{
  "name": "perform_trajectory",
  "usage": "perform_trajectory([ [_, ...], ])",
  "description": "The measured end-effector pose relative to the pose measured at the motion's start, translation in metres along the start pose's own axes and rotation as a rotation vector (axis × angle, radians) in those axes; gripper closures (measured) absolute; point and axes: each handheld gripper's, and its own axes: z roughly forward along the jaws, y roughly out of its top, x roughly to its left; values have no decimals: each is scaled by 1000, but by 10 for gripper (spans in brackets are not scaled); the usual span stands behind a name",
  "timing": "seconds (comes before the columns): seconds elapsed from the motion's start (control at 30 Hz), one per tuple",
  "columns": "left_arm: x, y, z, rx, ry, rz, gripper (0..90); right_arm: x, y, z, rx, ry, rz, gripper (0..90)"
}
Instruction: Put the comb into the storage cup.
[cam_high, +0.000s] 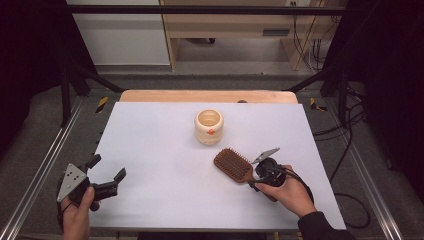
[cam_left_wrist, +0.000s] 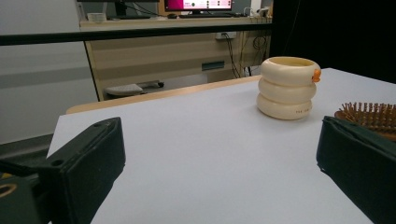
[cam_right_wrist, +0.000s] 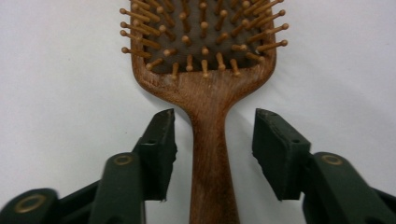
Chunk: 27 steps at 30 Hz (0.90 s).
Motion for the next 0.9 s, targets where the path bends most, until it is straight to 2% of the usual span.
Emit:
perform_trajectory([
  [0.13, 1, 0, 0, 0, 1, -2, 14, 2, 0, 2, 15, 3, 3, 560],
  [0.63, 0, 0, 0, -1, 0, -1, 14, 3, 1, 6, 40, 12, -11, 627],
  [0.9, 0, 0, 0, -1, 0, 0, 14, 4, 2, 7, 50, 1, -15, 671],
])
